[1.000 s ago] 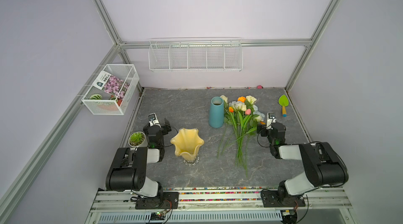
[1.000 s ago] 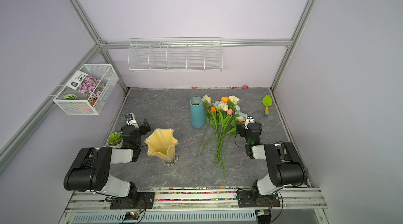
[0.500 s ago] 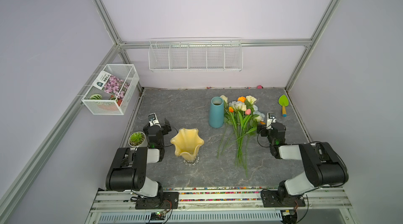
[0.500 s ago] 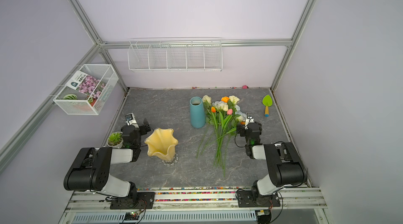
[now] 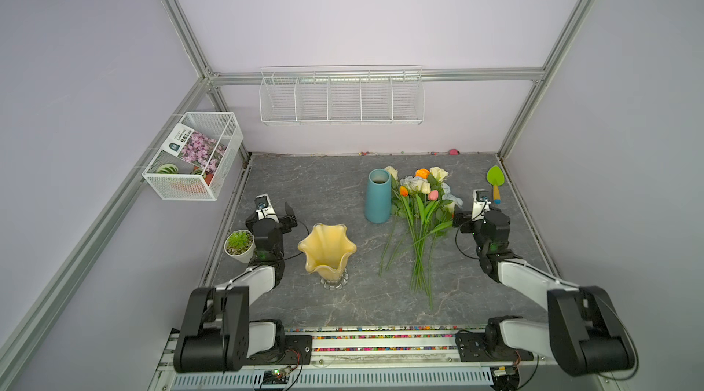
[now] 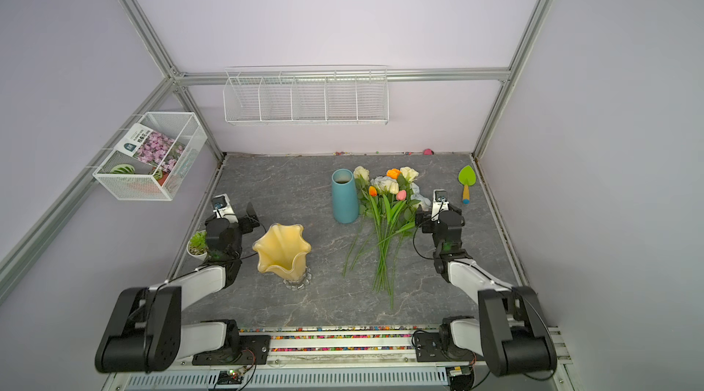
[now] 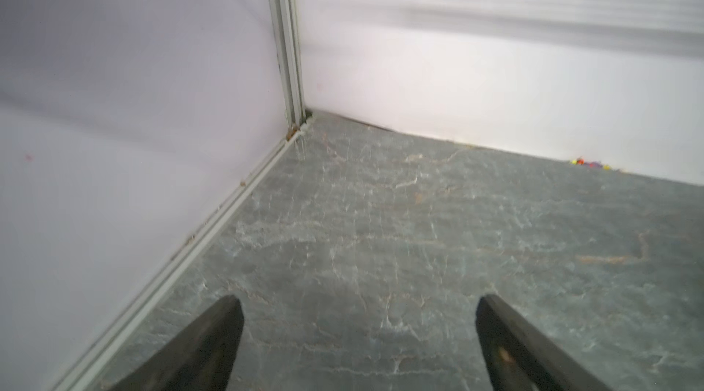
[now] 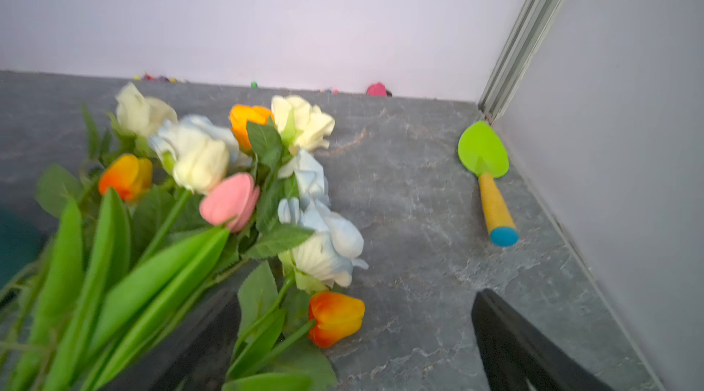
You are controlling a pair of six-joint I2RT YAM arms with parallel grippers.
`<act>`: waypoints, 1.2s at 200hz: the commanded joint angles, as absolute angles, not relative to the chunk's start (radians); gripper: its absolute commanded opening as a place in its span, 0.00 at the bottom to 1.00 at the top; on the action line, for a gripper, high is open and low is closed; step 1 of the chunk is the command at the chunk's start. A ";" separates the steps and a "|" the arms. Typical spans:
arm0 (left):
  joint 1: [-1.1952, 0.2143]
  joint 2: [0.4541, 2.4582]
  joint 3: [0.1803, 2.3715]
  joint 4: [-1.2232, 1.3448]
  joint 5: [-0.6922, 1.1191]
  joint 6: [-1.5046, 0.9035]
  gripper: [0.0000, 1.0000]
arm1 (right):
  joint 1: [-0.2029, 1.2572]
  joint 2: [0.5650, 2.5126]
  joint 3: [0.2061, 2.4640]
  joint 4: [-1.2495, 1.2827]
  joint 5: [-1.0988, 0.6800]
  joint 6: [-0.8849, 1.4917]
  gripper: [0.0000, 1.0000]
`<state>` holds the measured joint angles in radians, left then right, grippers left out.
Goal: Arrange the flowers in different vases according to their variety
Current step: Pick up the flower at the center of the board.
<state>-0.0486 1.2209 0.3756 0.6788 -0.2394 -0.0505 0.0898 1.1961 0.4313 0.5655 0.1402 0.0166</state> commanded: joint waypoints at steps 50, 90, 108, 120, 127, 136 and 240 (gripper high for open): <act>-0.054 0.712 0.445 0.095 -0.099 -0.336 1.00 | 0.103 0.788 0.604 -0.123 -0.016 0.376 0.99; -0.098 0.397 0.377 -0.059 0.015 -0.537 1.00 | 0.102 0.662 0.590 -0.403 -0.072 0.500 0.98; -0.097 0.287 0.331 -0.051 0.029 -0.583 1.00 | 0.100 0.611 0.546 -0.429 -0.136 0.545 0.98; -0.098 0.241 0.334 -0.072 0.013 -0.600 1.00 | 0.099 0.590 0.527 -0.428 -0.158 0.591 0.98; -0.098 0.224 0.342 -0.088 0.009 -0.597 1.00 | 0.098 0.592 0.525 -0.417 -0.185 0.597 0.97; -0.098 0.214 0.356 -0.123 -0.003 -0.601 1.00 | 0.097 0.608 0.530 -0.408 -0.206 0.605 0.94; -0.097 0.308 0.366 -0.365 -0.220 -0.757 1.00 | 0.109 1.194 0.618 -0.103 -0.465 0.818 0.62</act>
